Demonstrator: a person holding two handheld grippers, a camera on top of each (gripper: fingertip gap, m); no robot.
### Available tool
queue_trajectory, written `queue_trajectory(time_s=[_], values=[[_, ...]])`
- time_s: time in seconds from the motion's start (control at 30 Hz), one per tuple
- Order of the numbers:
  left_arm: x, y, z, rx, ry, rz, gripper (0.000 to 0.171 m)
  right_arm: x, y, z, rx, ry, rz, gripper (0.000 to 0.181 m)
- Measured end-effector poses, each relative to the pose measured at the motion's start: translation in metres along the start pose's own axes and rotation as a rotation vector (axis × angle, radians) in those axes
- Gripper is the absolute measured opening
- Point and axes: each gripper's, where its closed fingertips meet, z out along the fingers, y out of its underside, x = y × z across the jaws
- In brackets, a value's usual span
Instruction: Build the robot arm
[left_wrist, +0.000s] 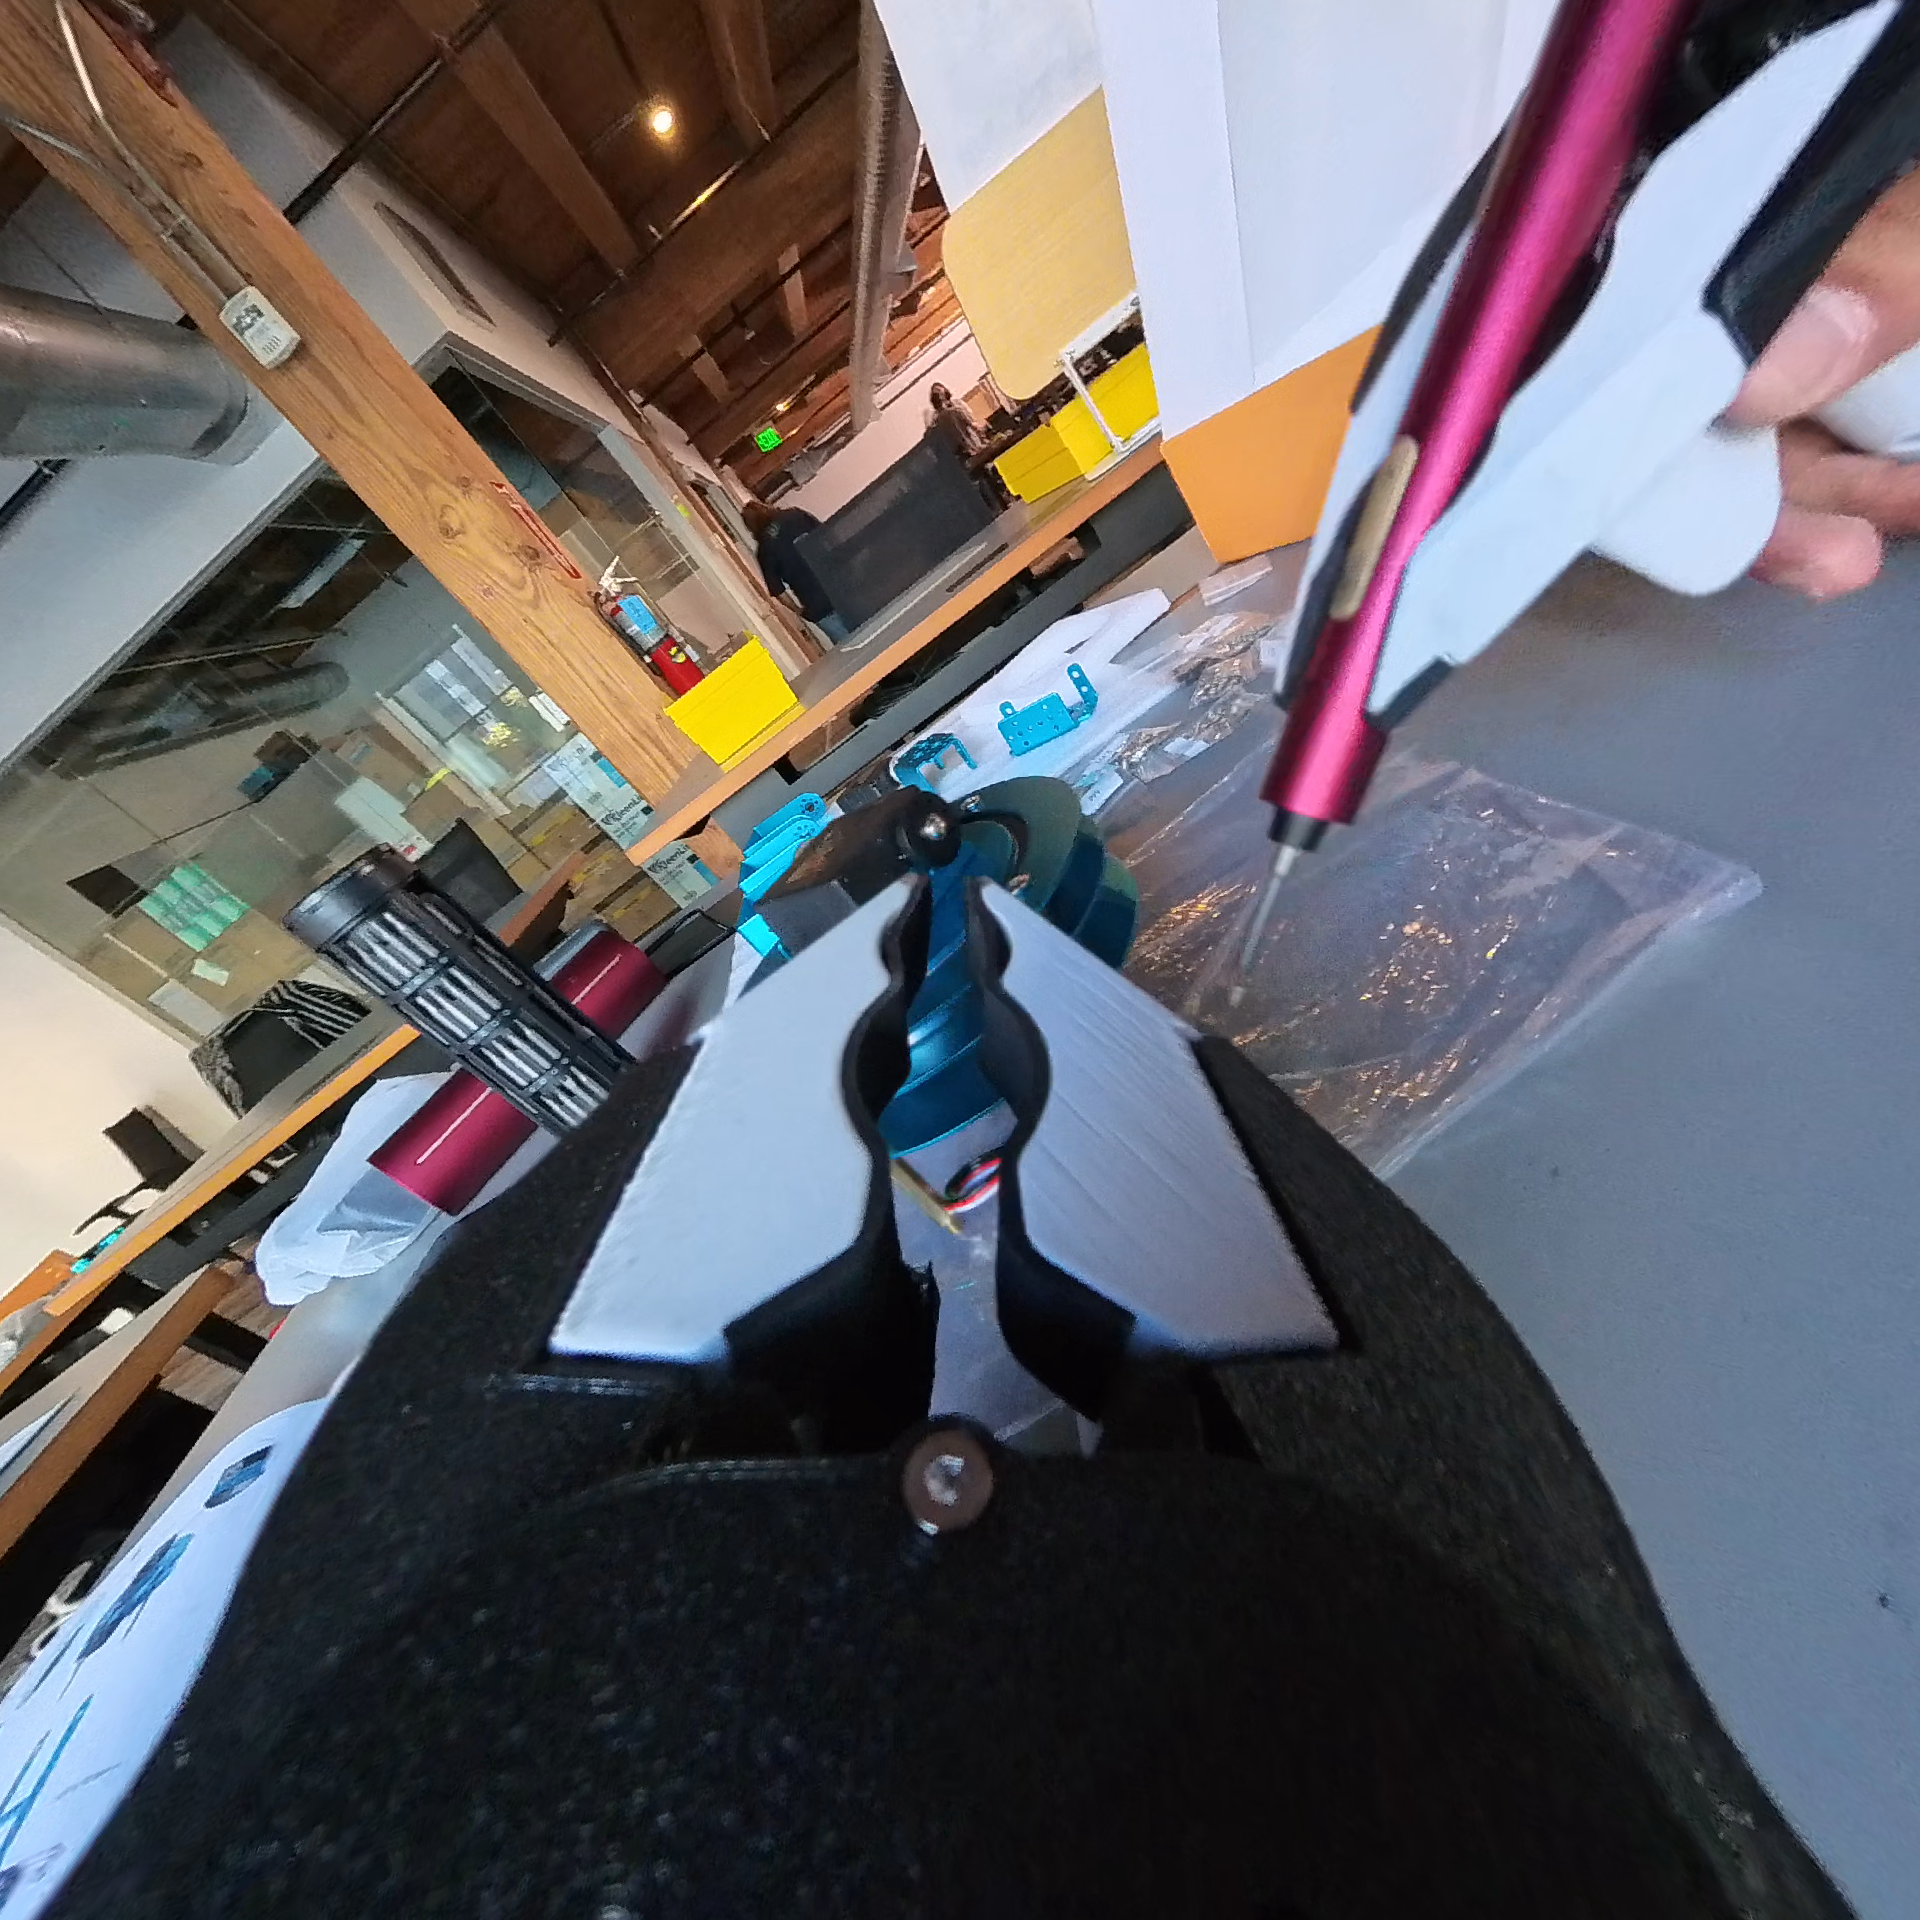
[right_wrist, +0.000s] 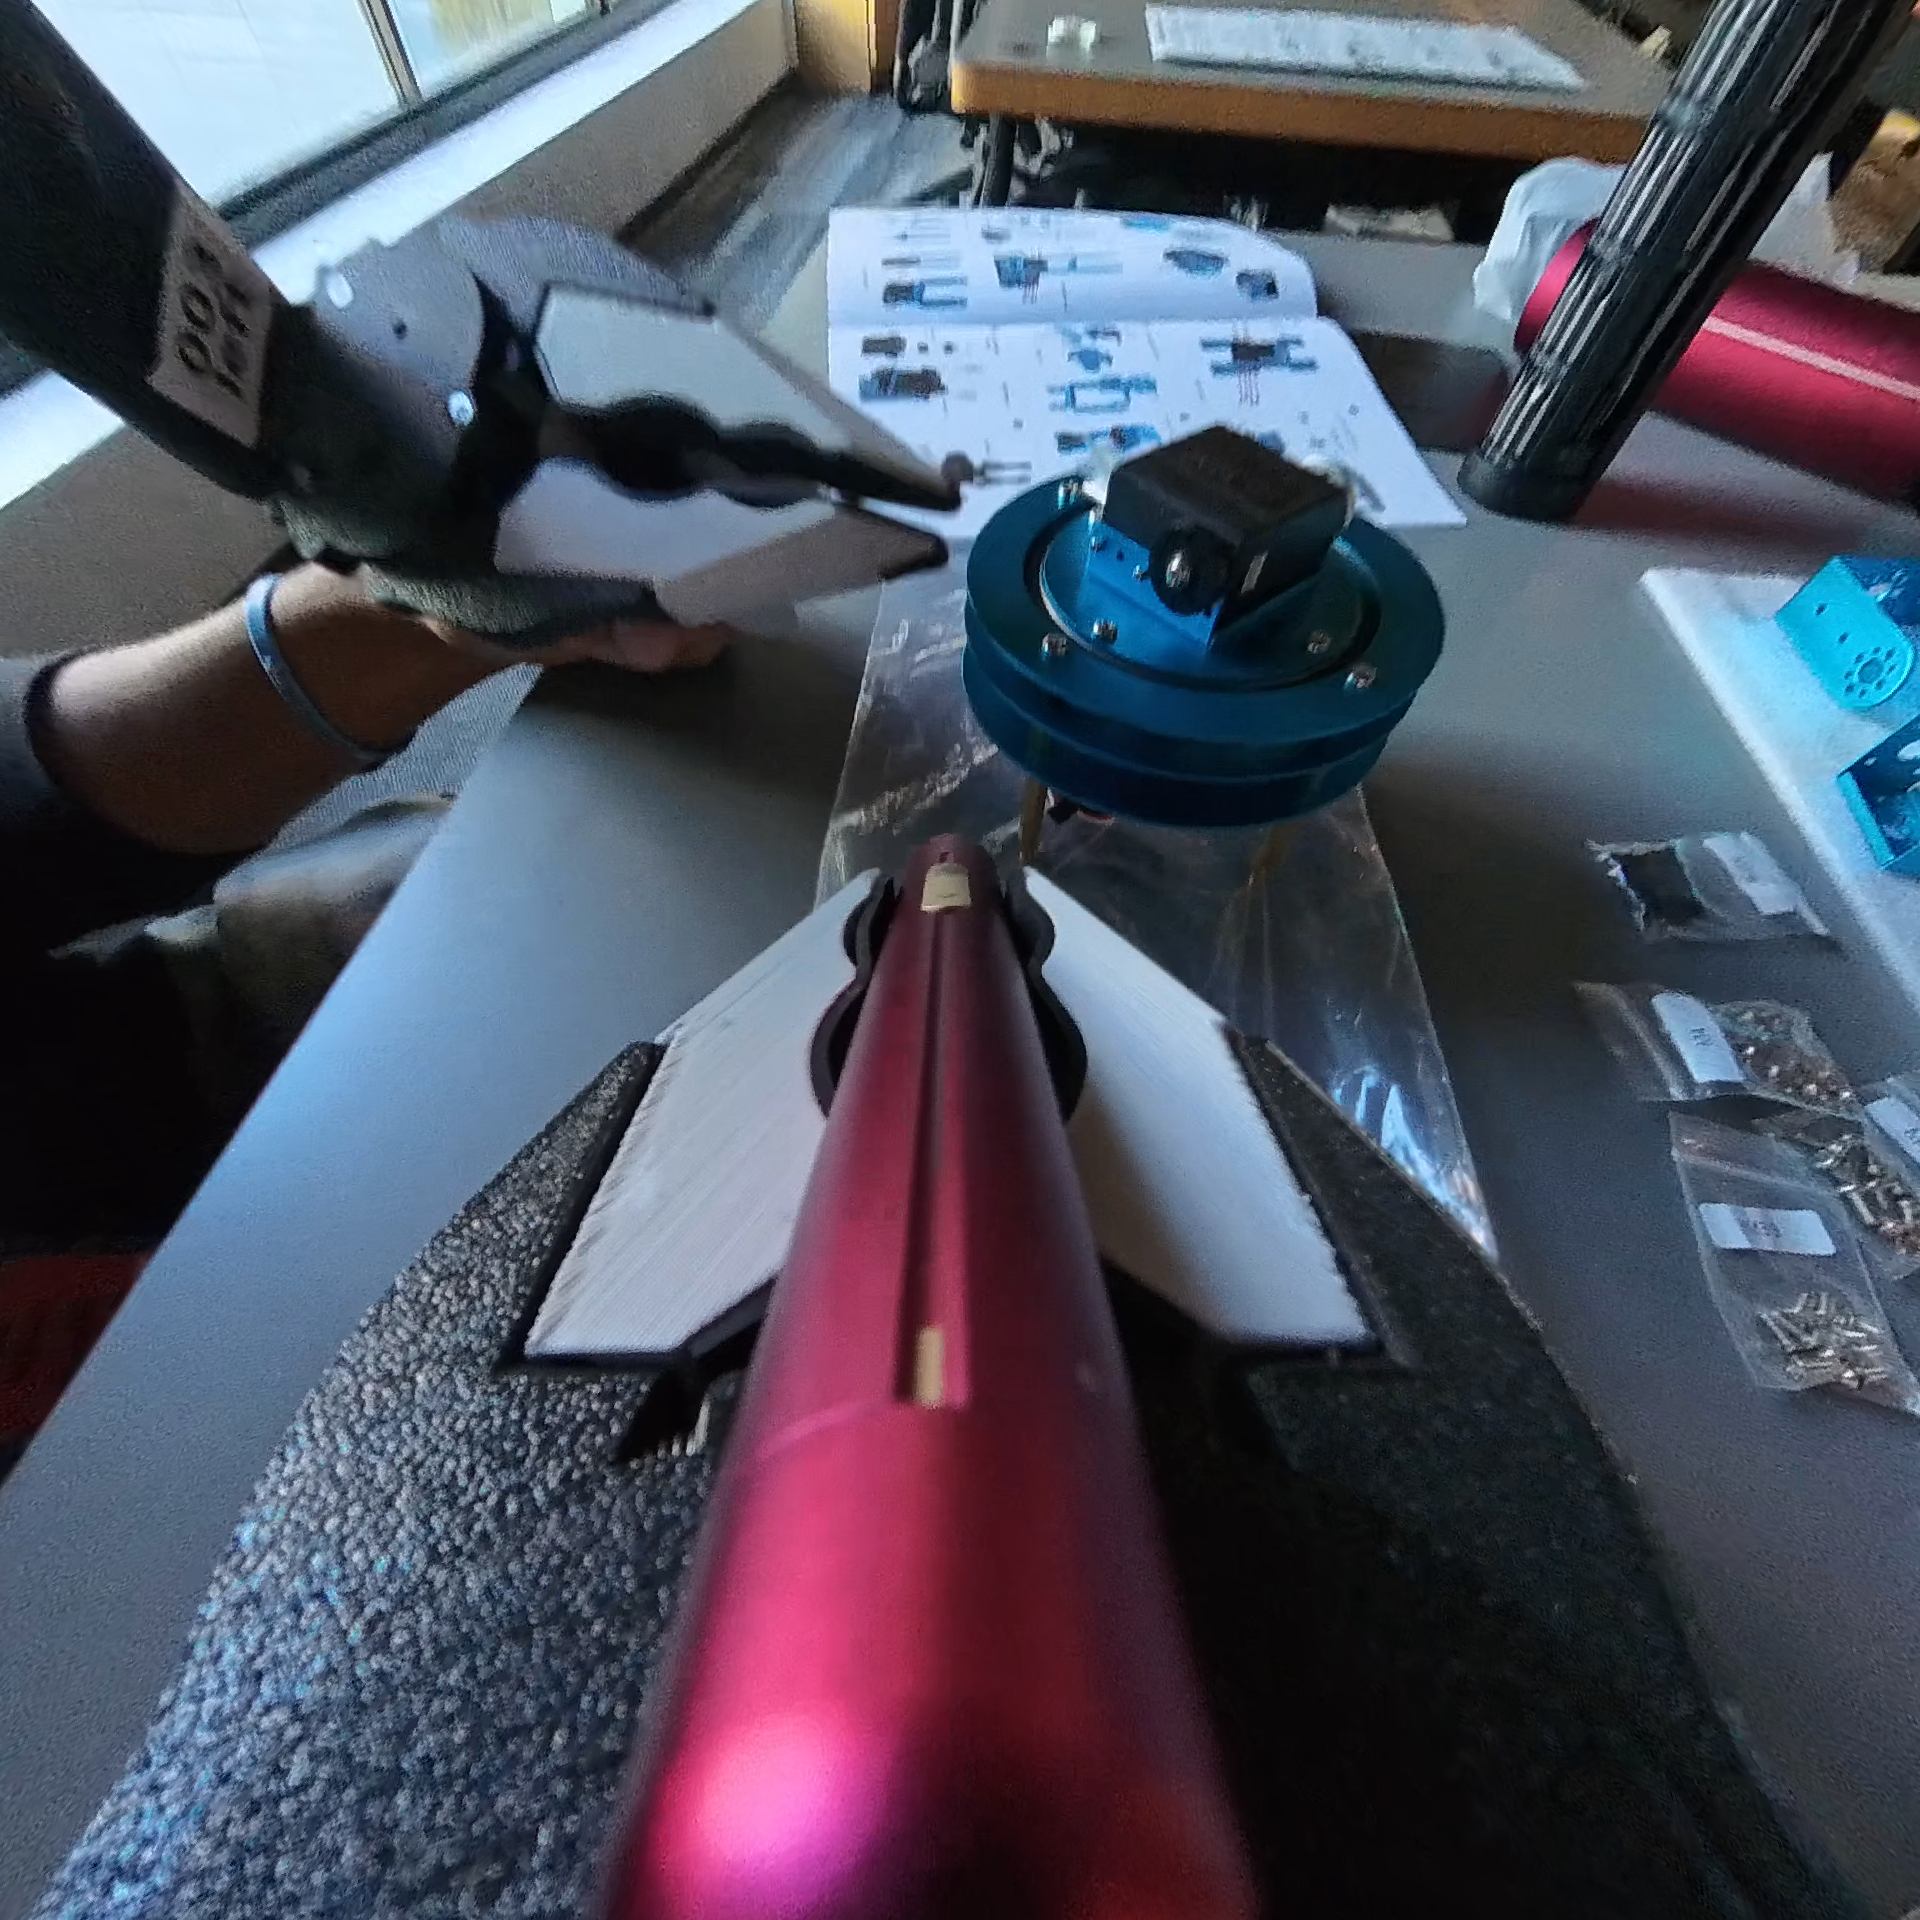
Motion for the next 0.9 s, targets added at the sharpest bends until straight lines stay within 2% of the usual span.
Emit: queue_trajectory(time_s=[0.17,0.33,0.6,0.73,0.9], values=[[0.008,-0.004,0.0,0.005,0.111,-0.1,0.02,-0.005,-0.031,-0.011,0.124,-0.017,0.035,0.022],[0.009,-0.015,-0.008,0.083,0.207,-0.209,0.022,-0.008,-0.052,-0.021,0.202,-0.006,0.027,0.022],[0.018,-0.013,-0.006,0.063,0.14,-0.055,0.021,-0.018,-0.065,-0.024,0.244,-0.071,0.088,0.022],[0.017,-0.016,-0.009,0.085,0.133,-0.055,0.01,-0.021,-0.063,-0.021,0.234,-0.073,0.078,0.023],[0.018,-0.016,-0.01,0.09,0.131,-0.039,0.006,-0.022,-0.062,-0.019,0.224,-0.07,0.071,0.023]])
